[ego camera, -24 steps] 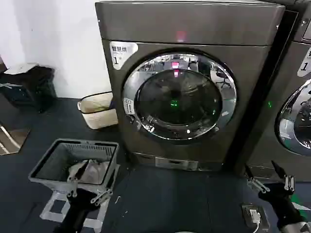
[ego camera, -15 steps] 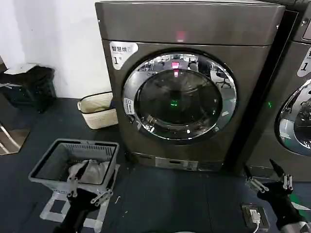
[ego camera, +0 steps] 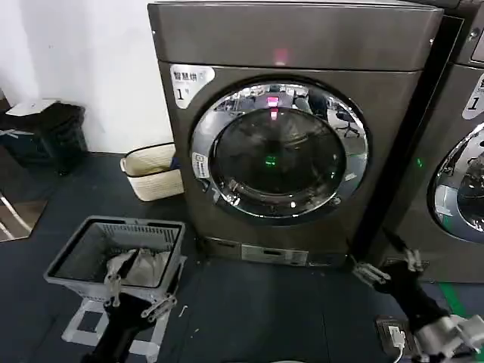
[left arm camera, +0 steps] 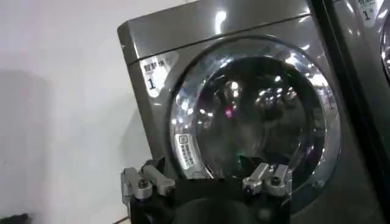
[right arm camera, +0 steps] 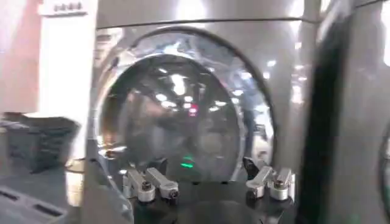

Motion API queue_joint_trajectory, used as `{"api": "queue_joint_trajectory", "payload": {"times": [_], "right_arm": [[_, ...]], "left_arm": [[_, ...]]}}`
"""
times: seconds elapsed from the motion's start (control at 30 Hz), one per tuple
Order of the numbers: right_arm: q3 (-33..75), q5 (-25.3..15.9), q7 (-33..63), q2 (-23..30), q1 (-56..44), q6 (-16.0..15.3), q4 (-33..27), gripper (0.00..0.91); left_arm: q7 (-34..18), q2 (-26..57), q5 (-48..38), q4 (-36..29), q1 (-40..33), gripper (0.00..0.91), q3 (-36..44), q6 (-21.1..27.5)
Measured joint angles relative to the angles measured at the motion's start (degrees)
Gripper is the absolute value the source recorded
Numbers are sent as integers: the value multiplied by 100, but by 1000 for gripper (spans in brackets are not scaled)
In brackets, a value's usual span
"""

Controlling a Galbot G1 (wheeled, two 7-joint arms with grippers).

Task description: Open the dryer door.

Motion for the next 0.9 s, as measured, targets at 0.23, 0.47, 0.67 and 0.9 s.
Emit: {"api": "queue_joint_trajectory", "payload": {"times": [0.23, 0.47, 0.67, 0.9], "right_arm": [[-915, 599, -94, -580, 1045, 90, -612, 907], [-1930, 940, -142, -793, 2227, 262, -1315, 907], [-2731, 954, -144, -680, 3172, 290, -1947, 907], [-3480, 926, -193, -542, 4012, 355, -2638, 907]], "left_arm": [[10, -76, 18, -77, 36, 907, -51, 4], [27, -166, 14, -158, 87, 907, -144, -41], [55, -230, 29, -282, 151, 907, -186, -57], [62, -270, 30, -330, 194, 907, -246, -75]]}}
